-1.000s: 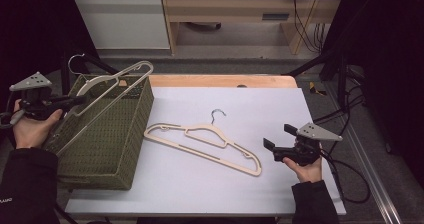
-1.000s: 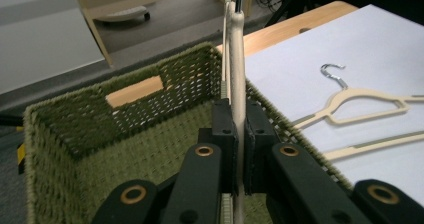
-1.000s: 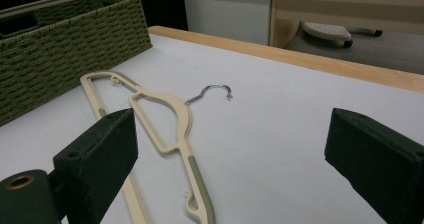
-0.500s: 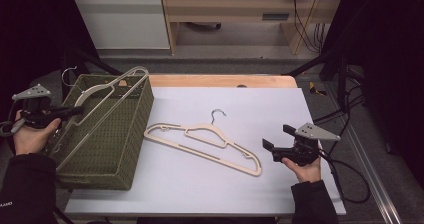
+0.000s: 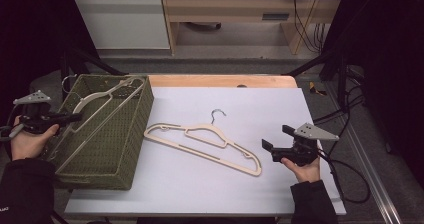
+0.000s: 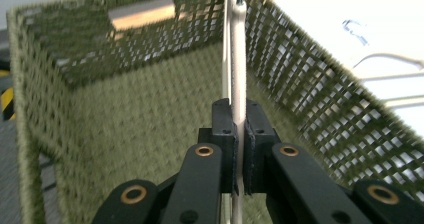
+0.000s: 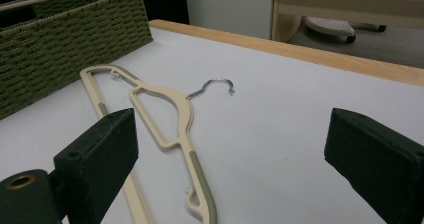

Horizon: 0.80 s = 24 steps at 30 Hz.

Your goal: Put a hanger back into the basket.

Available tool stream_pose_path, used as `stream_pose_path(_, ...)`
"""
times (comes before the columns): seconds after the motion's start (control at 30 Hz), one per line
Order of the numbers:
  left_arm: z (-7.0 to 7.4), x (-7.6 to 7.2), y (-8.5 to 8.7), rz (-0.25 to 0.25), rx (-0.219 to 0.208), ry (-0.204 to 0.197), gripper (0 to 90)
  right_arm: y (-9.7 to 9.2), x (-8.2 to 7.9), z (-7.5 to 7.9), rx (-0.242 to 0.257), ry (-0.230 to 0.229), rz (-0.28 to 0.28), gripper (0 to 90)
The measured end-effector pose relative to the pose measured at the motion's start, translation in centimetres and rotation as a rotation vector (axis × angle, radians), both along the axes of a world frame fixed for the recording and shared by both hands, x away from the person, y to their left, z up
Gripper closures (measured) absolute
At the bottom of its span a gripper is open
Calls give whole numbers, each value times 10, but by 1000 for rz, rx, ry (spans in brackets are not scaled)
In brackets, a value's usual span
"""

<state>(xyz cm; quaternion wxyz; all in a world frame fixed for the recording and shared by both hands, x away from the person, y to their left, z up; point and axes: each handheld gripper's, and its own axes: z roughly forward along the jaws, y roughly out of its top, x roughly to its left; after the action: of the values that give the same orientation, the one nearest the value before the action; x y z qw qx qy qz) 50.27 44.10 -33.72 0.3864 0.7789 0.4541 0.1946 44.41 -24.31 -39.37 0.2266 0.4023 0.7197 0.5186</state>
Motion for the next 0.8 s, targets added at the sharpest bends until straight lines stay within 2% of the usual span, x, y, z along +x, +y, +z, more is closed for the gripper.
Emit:
stream_pose_path(0.13,-9,6,-5,-6,-2,19,860,1,0,-1,-4,3,1,73)
stream_pose_path(0.23,-17,11,-11,19,29,30,859,1,1,-1,-4,5,2,73)
stream_pose_path(0.3,-23,14,-12,40,35,37,859,1,0,-1,-4,5,3,74)
stream_pose_path(0.4,-31,14,-7,67,5,43,857,1,0,-1,-3,3,5,74)
stream_pose_path(0.5,-34,14,-3,103,-1,32,845,2,1,-1,-3,6,6,74)
stream_pose_path(0.63,-36,17,-2,170,53,31,827,3,1,-2,-4,6,4,74)
stream_pose_path(0.7,-38,18,0,202,72,42,809,3,1,-2,-4,6,5,75)
stream_pose_path(0.8,-42,20,5,250,134,78,791,3,1,-2,-6,6,9,75)
